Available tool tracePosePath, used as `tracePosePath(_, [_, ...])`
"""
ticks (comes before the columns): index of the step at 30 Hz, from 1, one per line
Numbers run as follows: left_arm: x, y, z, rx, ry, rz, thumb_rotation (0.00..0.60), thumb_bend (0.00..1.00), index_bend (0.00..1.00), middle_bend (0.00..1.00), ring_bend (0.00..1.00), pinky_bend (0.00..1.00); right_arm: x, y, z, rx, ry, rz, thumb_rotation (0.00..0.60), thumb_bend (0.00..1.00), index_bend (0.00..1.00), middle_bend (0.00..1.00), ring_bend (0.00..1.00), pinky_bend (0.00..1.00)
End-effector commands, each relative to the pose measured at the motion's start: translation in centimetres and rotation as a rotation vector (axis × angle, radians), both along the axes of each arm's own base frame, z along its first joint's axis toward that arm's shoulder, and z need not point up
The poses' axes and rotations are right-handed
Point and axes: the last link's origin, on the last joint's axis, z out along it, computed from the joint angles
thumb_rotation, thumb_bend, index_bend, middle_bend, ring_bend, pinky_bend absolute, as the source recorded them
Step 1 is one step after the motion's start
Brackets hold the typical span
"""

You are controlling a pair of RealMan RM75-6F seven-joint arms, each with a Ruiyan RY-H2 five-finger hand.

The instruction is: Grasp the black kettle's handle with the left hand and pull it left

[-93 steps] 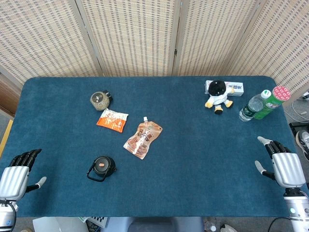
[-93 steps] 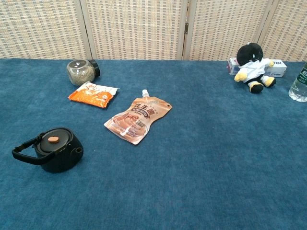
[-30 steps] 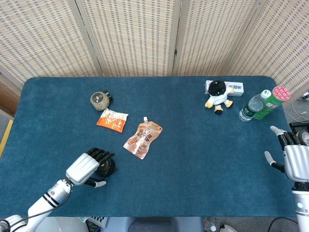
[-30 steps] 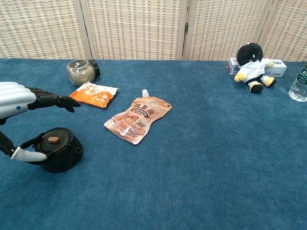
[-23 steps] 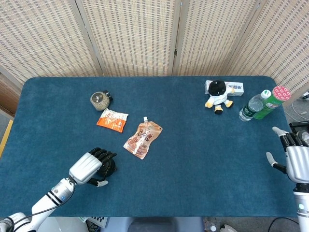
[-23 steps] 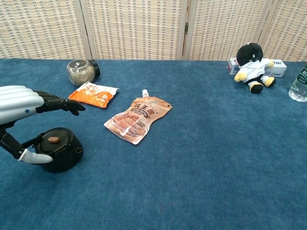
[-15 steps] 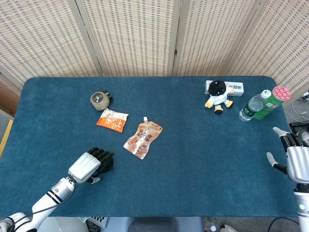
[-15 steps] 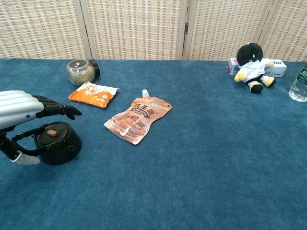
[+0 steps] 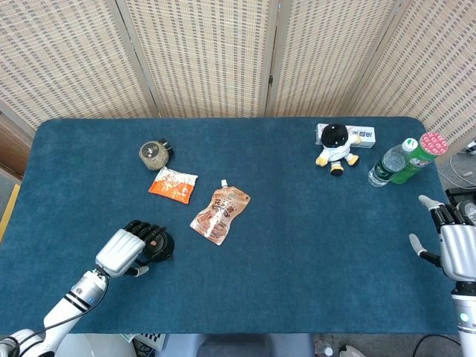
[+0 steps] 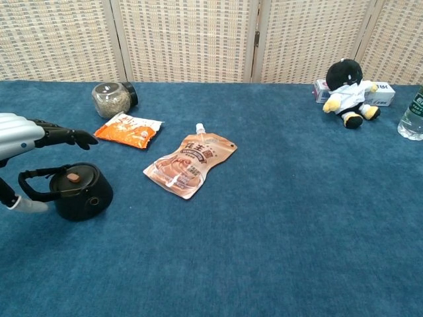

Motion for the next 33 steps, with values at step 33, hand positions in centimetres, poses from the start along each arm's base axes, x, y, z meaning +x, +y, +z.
tracePosePath(33, [-2.5, -2.2, 0.6, 0.004, -0.046, -0.060, 0.600, 0.14, 0.46, 0.44, 0.37, 0.01, 0.5, 0.6, 0.4, -0.010, -0.014, 0.020, 0.600, 0.30, 0.18, 0.28, 0.17, 0.06])
